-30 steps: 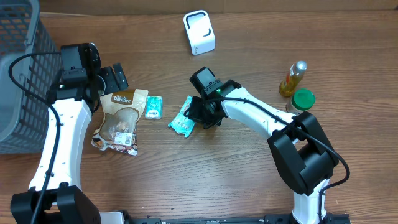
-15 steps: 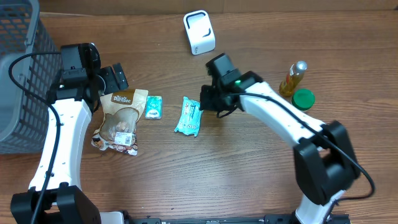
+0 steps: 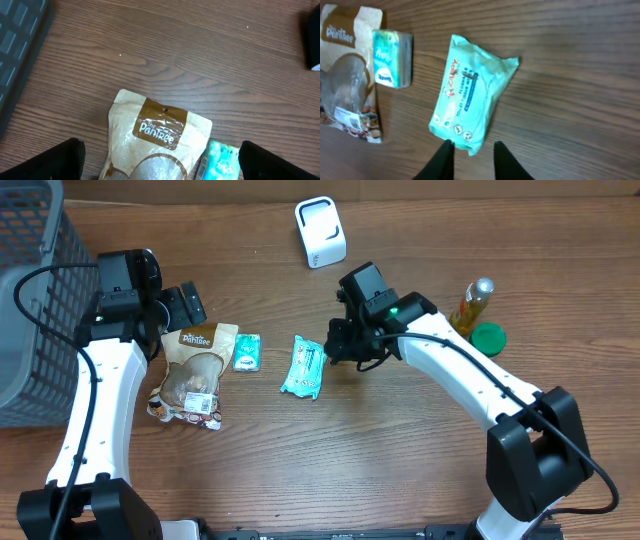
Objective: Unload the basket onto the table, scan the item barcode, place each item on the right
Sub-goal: 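Release the wipes packet and raise the right gripper, then move the left gripper right and grasp the wipes packet's left end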
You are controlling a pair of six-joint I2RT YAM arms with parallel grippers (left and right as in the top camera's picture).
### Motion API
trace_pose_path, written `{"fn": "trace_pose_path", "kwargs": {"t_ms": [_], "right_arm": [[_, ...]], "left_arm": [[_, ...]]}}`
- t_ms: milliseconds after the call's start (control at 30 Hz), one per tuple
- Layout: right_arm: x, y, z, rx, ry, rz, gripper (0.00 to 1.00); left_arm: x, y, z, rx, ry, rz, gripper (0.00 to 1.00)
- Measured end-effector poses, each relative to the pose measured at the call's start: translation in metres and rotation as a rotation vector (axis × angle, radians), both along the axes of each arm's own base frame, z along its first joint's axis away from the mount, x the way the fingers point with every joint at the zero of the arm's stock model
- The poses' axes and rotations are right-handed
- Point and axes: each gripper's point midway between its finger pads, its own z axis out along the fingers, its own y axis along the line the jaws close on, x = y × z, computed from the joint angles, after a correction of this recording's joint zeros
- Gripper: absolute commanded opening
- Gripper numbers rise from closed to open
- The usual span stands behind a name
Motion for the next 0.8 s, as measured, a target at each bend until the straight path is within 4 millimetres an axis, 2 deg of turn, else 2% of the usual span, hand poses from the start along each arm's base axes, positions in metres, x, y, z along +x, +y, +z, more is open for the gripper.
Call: {"fn": "trace_pose_path", "kwargs": {"t_ms": [167,300,433,567,800], "right_arm": [[-0.014,0.015,-0.005,0.007,0.021,0.012,0.35],[-0.014,0.019,-0.005,0.013,0.016,0.01,0.39],[-0.009,0.016,-0.005,0.005,0.0,-0.009,0.5],[-0.003,0.01,-0.005,-0.001,-0.01,-0.029,0.54],[0.007,-0.009,-0.007,-0.016,0.001,-0.078,0.56]], "left_arm": [[0.0,0.0,0.0,0.0,0.0,0.0,1.0],[0.0,0.0,0.0,0.0,0.0,0.0,0.99],[0.0,0.0,0.0,0.0,0.0,0.0,1.0],[0.002,0.0,0.001,0.001,-0.008,0.0,1.0],[0.003,-0.003,0.002,-0.015,-0.015,-0.011,1.0]]}}
